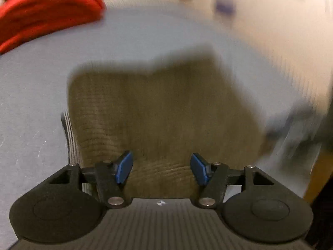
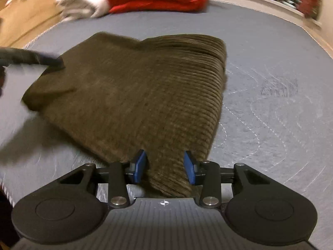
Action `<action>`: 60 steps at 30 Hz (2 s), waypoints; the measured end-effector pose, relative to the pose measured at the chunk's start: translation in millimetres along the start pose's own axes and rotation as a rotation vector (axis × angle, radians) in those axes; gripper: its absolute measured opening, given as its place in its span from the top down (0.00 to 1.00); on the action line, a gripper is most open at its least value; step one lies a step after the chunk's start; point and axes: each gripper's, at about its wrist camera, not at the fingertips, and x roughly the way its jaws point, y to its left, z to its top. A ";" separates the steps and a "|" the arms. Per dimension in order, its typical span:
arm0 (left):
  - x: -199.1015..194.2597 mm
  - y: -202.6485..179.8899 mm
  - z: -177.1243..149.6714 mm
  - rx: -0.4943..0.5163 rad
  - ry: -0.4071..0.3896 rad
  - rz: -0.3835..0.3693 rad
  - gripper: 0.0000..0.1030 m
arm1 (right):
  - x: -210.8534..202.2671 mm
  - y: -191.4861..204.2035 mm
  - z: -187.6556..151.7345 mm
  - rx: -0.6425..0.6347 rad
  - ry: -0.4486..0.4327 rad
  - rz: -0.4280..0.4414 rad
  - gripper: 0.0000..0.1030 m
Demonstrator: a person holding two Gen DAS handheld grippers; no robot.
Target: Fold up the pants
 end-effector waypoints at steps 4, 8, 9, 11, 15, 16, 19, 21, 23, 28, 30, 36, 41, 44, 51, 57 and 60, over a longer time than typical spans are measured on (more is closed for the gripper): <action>-13.2 -3.7 -15.3 0.053 0.012 0.002 0.35 | -21.3 -45.3 12.0 0.120 0.000 0.128 0.63; -15.7 -8.1 -21.1 0.053 0.012 -0.014 0.35 | -19.9 -112.1 45.7 0.442 -0.213 0.139 0.29; -16.5 -7.6 -22.9 0.050 0.012 -0.011 0.34 | -12.6 -123.5 54.2 0.517 -0.252 0.162 0.20; -8.7 -4.8 -6.6 0.049 0.015 -0.005 0.34 | 14.3 -141.3 71.0 0.606 -0.258 0.215 0.20; -9.2 -5.6 -0.8 0.041 0.013 -0.010 0.34 | 75.8 -159.9 95.5 0.718 -0.183 0.228 0.19; -10.1 -5.2 -0.6 0.040 0.010 -0.014 0.34 | 92.3 -164.7 101.0 0.758 -0.156 0.251 0.21; -15.4 1.1 -1.6 0.027 -0.011 -0.034 0.34 | 119.5 -168.2 105.9 0.813 -0.129 0.311 0.64; -19.5 6.5 1.1 0.007 -0.038 -0.055 0.34 | 127.7 -165.8 108.1 0.835 -0.147 0.285 0.73; -30.9 12.7 4.9 -0.022 -0.107 -0.076 0.34 | 129.3 -165.5 103.5 0.898 -0.153 0.257 0.74; -40.0 37.4 10.1 -0.114 -0.196 0.010 0.50 | 131.5 -173.0 87.4 1.050 -0.164 0.261 0.73; -11.8 41.4 -1.8 -0.071 -0.011 0.093 0.61 | 129.9 -175.9 84.1 1.071 -0.188 0.241 0.72; -23.9 62.0 -14.6 -0.146 -0.004 0.037 0.59 | 102.4 -190.8 77.3 1.019 -0.219 -0.085 0.76; -56.3 72.5 0.6 -0.252 -0.249 0.066 0.61 | 57.5 -173.4 92.3 0.866 -0.278 0.005 0.75; -55.7 76.3 9.4 -0.304 -0.352 0.065 0.77 | 29.4 -130.1 103.2 0.593 -0.276 0.058 0.63; -9.6 82.6 11.3 -0.385 -0.132 0.138 0.91 | 32.6 -34.9 60.7 0.219 0.005 0.212 0.63; -44.9 34.5 2.5 -0.165 -0.175 -0.015 0.82 | 0.3 -18.6 37.9 0.203 -0.031 0.178 0.63; -19.0 10.5 -24.1 0.046 -0.002 -0.024 0.71 | -0.6 -14.3 15.1 0.158 0.041 0.144 0.65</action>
